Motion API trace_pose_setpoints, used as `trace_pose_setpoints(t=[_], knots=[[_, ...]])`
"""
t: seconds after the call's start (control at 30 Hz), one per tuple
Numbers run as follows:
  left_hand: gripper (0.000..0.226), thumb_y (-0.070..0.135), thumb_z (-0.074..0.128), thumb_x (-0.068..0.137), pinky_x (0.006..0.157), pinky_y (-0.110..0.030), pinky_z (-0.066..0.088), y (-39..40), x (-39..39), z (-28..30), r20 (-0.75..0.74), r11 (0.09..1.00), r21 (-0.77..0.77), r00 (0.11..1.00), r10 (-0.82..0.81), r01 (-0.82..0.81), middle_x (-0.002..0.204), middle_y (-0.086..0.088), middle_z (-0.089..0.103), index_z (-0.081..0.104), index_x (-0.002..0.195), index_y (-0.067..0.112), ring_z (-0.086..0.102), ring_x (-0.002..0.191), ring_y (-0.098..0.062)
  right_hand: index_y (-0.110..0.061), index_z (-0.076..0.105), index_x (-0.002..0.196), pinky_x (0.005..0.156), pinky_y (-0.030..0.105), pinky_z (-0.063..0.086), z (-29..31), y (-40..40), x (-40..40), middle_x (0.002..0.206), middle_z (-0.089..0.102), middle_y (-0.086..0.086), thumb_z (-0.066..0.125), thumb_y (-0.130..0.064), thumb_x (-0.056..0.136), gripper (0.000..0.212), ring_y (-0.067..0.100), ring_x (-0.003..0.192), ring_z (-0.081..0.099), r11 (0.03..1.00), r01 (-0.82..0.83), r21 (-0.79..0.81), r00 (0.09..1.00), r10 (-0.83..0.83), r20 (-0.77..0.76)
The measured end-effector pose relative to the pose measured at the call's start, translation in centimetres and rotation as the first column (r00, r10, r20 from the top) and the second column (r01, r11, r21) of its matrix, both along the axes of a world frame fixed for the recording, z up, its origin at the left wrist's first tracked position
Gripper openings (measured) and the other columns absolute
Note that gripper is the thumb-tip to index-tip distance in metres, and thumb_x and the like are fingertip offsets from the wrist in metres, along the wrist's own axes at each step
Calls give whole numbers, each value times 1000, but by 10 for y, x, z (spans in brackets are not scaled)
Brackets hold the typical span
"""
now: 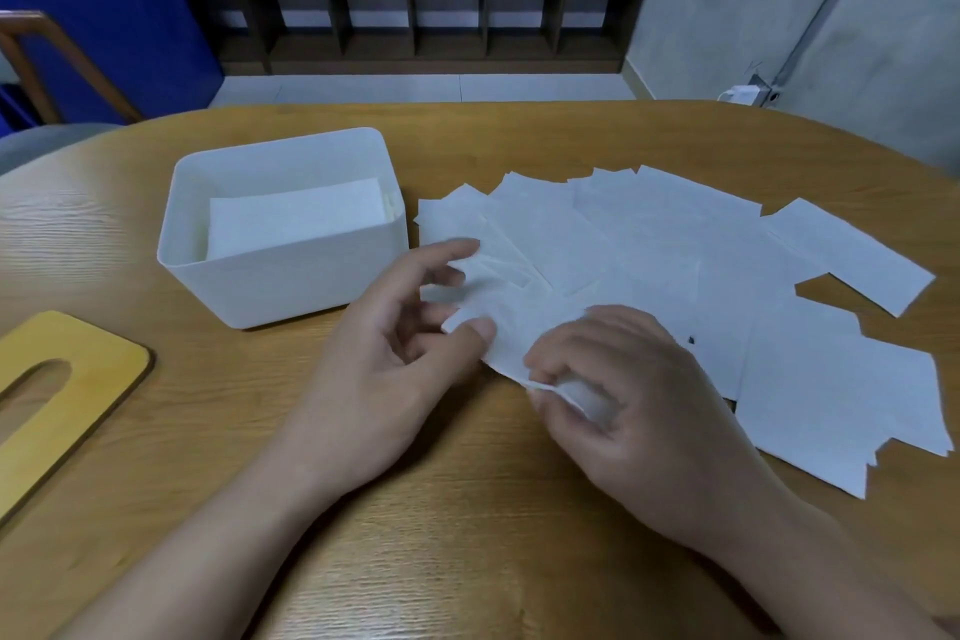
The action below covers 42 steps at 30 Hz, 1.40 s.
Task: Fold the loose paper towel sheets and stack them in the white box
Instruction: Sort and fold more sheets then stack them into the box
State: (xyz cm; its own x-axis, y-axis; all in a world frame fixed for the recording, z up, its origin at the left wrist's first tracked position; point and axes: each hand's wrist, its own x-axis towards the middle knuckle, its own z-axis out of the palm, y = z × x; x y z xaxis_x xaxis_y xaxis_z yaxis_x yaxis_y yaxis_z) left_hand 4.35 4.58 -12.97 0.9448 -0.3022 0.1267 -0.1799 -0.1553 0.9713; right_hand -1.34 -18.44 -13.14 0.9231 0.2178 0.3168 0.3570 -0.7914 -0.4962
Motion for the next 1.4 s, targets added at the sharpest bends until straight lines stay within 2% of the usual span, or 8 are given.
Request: trace_pose_setpoints(t=[0.1, 0.2, 0.3, 0.4, 0.53, 0.7, 1.0, 1.4], knots=[[28, 47, 86, 93, 107, -20, 43, 8, -3, 2, 268, 950, 311, 959, -89, 1, 140, 16, 60, 79, 119, 39, 57, 135, -18, -31, 80, 95, 75, 22, 52, 13, -4, -4, 87, 76, -16, 77, -29, 102, 7, 13, 88, 73, 967, 87, 240, 989, -55, -139], [9, 41, 80, 101, 101, -35, 49, 11, -6, 2, 383, 934, 353, 918, -101, -45, 116, 14, 73, 81, 100, 32, 63, 121, -21, -31, 84, 93, 66, 17, 51, 21, -5, -4, 91, 80, -11, 75, -30, 101, 12, 14, 90, 74, 881, 151, 449, 971, -46, -235], [13, 35, 73, 105, 80, -33, 53, 14, -12, 7, 307, 962, 273, 949, -70, -17, 99, 8, 77, 80, 97, 28, 71, 95, -20, -30, 86, 93, 71, 18, 54, 24, -5, -4, 97, 82, -10, 75, -30, 101, 13, 11, 94, 77, 819, 173, 548, 958, -12, -285], [12, 34, 74, 103, 68, -30, 55, 18, -17, 15, 99, 978, 206, 994, -50, 29, 93, 5, 80, 81, 99, 26, 73, 82, -15, -29, 84, 95, 69, 37, 61, 26, -5, -3, 93, 83, 0, 80, -31, 98, 6, 20, 85, 80, 778, 233, 584, 924, 10, -382], [11, 33, 77, 100, 60, -18, 48, 28, -12, 17, -7, 912, 395, 993, -114, 107, 83, 6, 76, 78, 91, 28, 68, 70, -7, -35, 79, 89, 68, 34, 63, 16, -2, -3, 84, 79, -12, 83, -40, 94, 8, 10, 82, 77, 915, 194, 355, 912, -35, -409], [17, 37, 82, 92, 60, -21, 44, 38, -9, 11, 74, 764, 641, 985, -156, 73, 83, 12, 69, 69, 83, 30, 63, 77, -12, -41, 71, 96, 73, 21, 48, 1, 3, -3, 84, 65, -22, 72, -62, 92, 21, 5, 87, 63, 994, 91, -54, 976, -100, -194], [29, 41, 76, 99, 107, -18, 41, 26, -13, 9, 263, 767, 639, 921, -286, 56, 126, 32, 60, 71, 127, 47, 52, 131, 1, -37, 79, 106, 92, 35, 52, -7, -6, 18, 106, 62, -21, 75, -45, 96, 14, 8, 107, 61, 980, 196, 25, 980, -195, -48], [28, 44, 69, 103, 104, -18, 38, 17, -24, 2, 252, 692, 704, 855, -454, 160, 122, 31, 53, 71, 131, 48, 44, 128, 6, -25, 78, 90, 84, 37, 47, -14, -1, 23, 92, 67, -10, 74, -19, 98, 11, 13, 87, 57, 971, 166, -170, 984, -150, 100]])
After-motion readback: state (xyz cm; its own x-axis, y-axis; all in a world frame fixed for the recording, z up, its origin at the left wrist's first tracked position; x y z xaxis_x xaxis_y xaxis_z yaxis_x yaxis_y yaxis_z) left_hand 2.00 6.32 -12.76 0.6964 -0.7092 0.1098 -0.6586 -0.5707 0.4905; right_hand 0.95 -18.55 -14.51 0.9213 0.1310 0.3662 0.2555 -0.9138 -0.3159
